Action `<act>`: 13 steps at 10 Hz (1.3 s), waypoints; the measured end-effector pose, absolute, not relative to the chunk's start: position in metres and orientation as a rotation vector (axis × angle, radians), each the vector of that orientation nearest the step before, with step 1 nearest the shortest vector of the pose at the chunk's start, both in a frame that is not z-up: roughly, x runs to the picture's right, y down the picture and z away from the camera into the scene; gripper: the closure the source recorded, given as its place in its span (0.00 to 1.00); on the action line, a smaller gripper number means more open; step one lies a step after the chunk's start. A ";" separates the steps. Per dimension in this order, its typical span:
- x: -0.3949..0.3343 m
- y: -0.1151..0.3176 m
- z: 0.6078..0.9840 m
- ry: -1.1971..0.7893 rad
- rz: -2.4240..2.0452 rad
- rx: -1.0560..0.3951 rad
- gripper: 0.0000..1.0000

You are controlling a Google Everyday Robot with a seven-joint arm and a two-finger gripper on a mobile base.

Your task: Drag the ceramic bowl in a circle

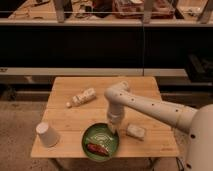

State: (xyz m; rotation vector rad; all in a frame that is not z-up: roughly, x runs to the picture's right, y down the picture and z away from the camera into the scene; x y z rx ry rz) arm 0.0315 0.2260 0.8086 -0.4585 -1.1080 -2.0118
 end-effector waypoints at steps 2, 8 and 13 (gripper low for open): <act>-0.018 0.220 0.820 -1.155 -2.052 -0.381 1.00; -0.076 0.138 0.857 -1.130 -1.972 -0.208 1.00; 0.053 0.073 0.900 -0.907 -1.795 -0.322 1.00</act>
